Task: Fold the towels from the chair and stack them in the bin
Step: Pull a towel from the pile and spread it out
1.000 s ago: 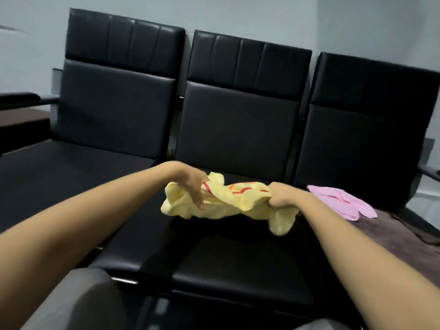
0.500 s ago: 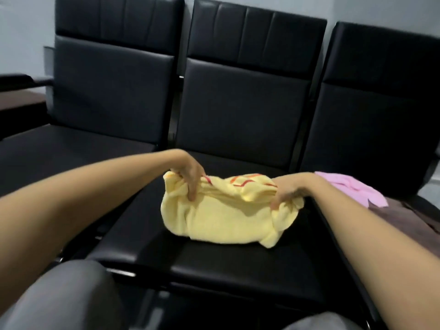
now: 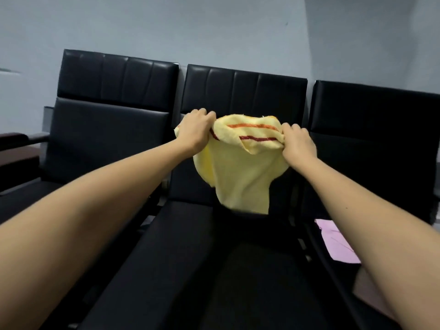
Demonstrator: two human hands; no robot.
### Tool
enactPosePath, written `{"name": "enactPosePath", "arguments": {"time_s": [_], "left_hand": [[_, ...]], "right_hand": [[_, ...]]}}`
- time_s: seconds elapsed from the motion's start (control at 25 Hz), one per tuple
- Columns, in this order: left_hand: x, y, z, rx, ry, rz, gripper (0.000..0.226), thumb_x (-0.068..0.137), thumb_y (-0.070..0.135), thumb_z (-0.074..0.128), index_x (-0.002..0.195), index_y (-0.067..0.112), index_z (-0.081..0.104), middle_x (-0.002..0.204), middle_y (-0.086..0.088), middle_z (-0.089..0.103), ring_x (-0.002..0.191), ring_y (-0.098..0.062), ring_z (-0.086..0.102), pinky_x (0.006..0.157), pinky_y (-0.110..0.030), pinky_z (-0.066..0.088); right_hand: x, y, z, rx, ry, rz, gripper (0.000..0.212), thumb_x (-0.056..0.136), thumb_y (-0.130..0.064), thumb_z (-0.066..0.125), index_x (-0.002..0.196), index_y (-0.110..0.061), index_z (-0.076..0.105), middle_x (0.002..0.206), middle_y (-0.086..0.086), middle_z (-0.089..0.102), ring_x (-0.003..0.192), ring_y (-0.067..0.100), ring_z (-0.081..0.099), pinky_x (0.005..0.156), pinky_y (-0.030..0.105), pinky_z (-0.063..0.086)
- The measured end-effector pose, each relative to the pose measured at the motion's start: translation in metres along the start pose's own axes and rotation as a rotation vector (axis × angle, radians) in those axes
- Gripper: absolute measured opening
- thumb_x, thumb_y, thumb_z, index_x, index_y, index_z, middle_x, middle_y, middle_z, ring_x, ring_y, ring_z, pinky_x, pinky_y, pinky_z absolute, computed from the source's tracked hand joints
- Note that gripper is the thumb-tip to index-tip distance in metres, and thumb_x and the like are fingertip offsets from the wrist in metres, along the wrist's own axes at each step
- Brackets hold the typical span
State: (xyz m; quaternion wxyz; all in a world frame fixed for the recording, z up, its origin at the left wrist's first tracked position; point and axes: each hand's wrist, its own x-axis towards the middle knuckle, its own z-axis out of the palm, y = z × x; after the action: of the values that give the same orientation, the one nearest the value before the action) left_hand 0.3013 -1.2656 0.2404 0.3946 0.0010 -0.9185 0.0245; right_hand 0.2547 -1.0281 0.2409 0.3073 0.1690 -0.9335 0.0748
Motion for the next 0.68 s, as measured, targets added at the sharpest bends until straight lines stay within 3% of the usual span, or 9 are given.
{"name": "enactPosePath", "arguments": {"time_s": [0.08,0.16,0.24,0.36,0.4,0.48,0.56,0.68], "left_hand": [[-0.018,0.005,-0.003,-0.002,-0.006,0.020,0.013,0.083,0.001,0.046,0.094,0.003,0.053,0.096,-0.017,0.055,0.091,-0.034,0.052,0.068,-0.041,0.036],[-0.039,0.010,-0.005,-0.025,-0.191,0.002,0.015,0.082,0.004,0.050,0.095,0.007,0.056,0.098,-0.013,0.058,0.092,-0.034,0.056,0.068,-0.039,0.042],[-0.069,0.019,-0.010,-0.072,-0.630,-0.013,0.019,0.079,0.010,0.061,0.098,0.013,0.060,0.097,-0.006,0.063,0.089,-0.027,0.059,0.068,-0.035,0.047],[-0.120,0.032,-0.007,-0.232,-1.339,-0.032,0.042,0.076,0.020,0.077,0.114,0.011,0.061,0.097,0.001,0.067,0.093,-0.020,0.063,0.083,-0.032,0.052],[-0.136,0.037,-0.001,-0.311,-1.498,-0.053,0.047,0.078,0.017,0.076,0.120,0.009,0.059,0.103,0.000,0.068,0.097,-0.020,0.064,0.088,-0.032,0.051],[-0.163,0.040,0.014,-0.397,-1.666,-0.083,0.045,0.082,0.011,0.071,0.125,0.010,0.058,0.116,-0.002,0.066,0.110,-0.021,0.061,0.098,-0.035,0.048],[-0.180,0.036,0.023,-0.428,-1.738,-0.093,0.038,0.085,0.010,0.069,0.121,0.015,0.058,0.124,-0.003,0.062,0.118,-0.023,0.057,0.104,-0.039,0.044],[-0.191,0.019,0.030,-0.577,-1.715,-0.240,0.039,0.086,0.017,0.067,0.124,0.020,0.054,0.129,-0.002,0.059,0.118,-0.022,0.056,0.104,-0.038,0.044]], "right_hand": [[-0.020,0.004,0.003,0.001,-0.052,-0.025,0.030,0.088,0.001,0.045,0.116,-0.010,0.044,0.119,0.012,0.048,0.113,0.032,0.045,0.076,0.038,0.037],[-0.047,0.013,0.011,0.012,-0.149,-0.096,0.031,0.086,0.000,0.044,0.115,-0.011,0.046,0.118,0.012,0.051,0.111,0.033,0.048,0.075,0.036,0.037],[-0.081,0.022,0.012,0.086,-0.428,-0.149,0.037,0.083,-0.001,0.047,0.118,-0.014,0.050,0.114,0.008,0.058,0.105,0.029,0.056,0.072,0.028,0.044],[-0.125,0.025,0.014,0.102,-1.082,-0.085,0.032,0.081,-0.005,0.065,0.110,-0.013,0.054,0.096,0.005,0.063,0.079,0.018,0.063,0.046,0.017,0.047],[-0.136,0.026,0.017,0.097,-1.278,-0.014,0.033,0.080,-0.011,0.070,0.109,-0.010,0.055,0.095,0.007,0.066,0.078,0.020,0.065,0.049,0.022,0.053],[-0.154,0.031,0.032,0.125,-1.543,0.096,0.044,0.077,-0.018,0.075,0.116,-0.007,0.057,0.109,0.013,0.067,0.100,0.030,0.066,0.083,0.045,0.056],[-0.166,0.036,0.047,0.214,-1.595,0.138,0.042,0.084,-0.018,0.070,0.122,-0.010,0.056,0.125,0.012,0.061,0.118,0.031,0.057,0.103,0.050,0.042],[-0.172,0.042,0.061,0.347,-1.395,0.182,0.032,0.086,-0.028,0.068,0.114,-0.018,0.056,0.125,0.007,0.060,0.117,0.026,0.057,0.103,0.044,0.044]]}}
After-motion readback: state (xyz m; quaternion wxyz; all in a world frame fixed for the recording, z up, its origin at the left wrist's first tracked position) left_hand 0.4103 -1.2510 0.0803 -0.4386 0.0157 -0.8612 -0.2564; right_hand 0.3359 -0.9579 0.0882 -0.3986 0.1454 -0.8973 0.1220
